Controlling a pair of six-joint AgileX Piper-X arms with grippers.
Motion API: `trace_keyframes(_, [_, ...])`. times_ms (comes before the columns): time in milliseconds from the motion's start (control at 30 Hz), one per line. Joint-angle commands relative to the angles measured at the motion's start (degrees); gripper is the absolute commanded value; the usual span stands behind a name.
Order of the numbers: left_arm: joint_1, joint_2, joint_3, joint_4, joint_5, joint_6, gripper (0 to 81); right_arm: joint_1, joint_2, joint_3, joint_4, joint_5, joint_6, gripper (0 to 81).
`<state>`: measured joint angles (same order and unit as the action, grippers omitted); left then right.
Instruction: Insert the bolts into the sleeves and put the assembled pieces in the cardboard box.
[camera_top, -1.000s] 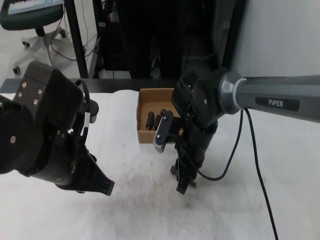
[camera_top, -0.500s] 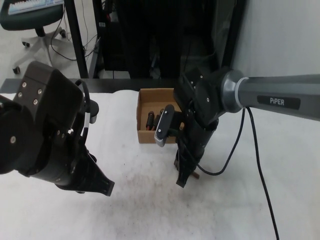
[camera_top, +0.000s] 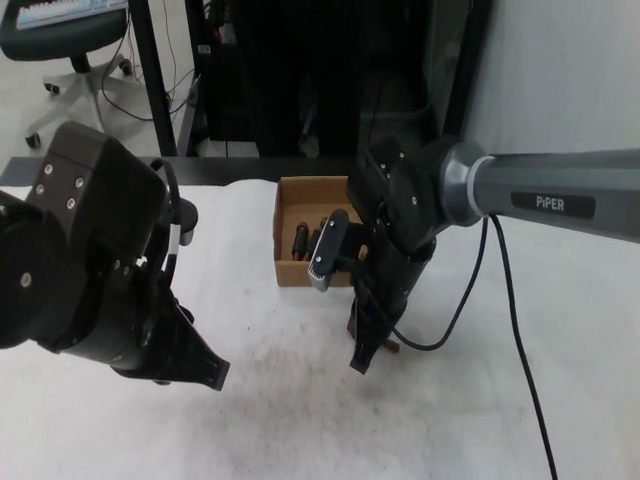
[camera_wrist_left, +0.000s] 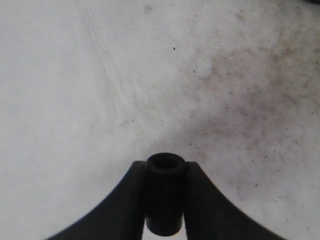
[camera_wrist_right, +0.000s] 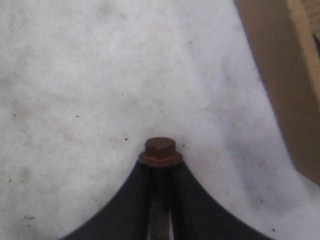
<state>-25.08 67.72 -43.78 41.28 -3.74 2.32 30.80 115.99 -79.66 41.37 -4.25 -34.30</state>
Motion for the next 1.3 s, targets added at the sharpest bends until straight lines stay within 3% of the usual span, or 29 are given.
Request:
trace_keyframes(0, [0.18, -1.89, -0.21, -3.26, 0.08, -0.65, 0.2, -0.66, -3.48, -0.01, -2.69, -4.94, 4.26, 0.8])
trace_keyframes(67, [0.18, -3.31, -0.21, -5.0, 0.87, -2.32, 0.2, -1.45, -6.23, -0.01, -4.15, -9.12, 8.28, 0.8])
trace_keyframes(200, [0.18, -8.21, 2.52, -14.35, 8.63, -8.53, 0.2, -3.94, -12.23, 0.27, -9.29, -19.0, 17.97, 0.8])
trace_keyframes(433, [0.04, -18.25, 22.84, -58.74, 25.76, -14.44, 0.2, -9.72, -23.05, 8.08, -27.67, -33.57, 35.75, 0.8])
trace_keyframes(600, [0.04, -17.09, 34.97, -85.79, 32.93, -18.13, 0.2, -12.85, -29.65, 19.43, -53.08, -41.35, 52.79, 0.8])
trace_keyframes(833, [0.04, -12.17, 35.3, -88.97, 43.28, -11.42, 0.2, -11.17, -30.87, 31.42, -101.36, -44.59, 83.35, 0.8])
trace_keyframes(967, [0.04, -8.47, 33.11, -88.97, 50.0, -11.57, 0.2, -8.24, -30.87, 34.87, -113.53, -44.75, 87.17, 0.8])
trace_keyframes(1267, [0.04, -3.78, 26.67, -88.58, 56.05, -22.61, 0.2, -3.19, -30.87, 39.2, -113.55, -51.48, 80.04, 0.8])
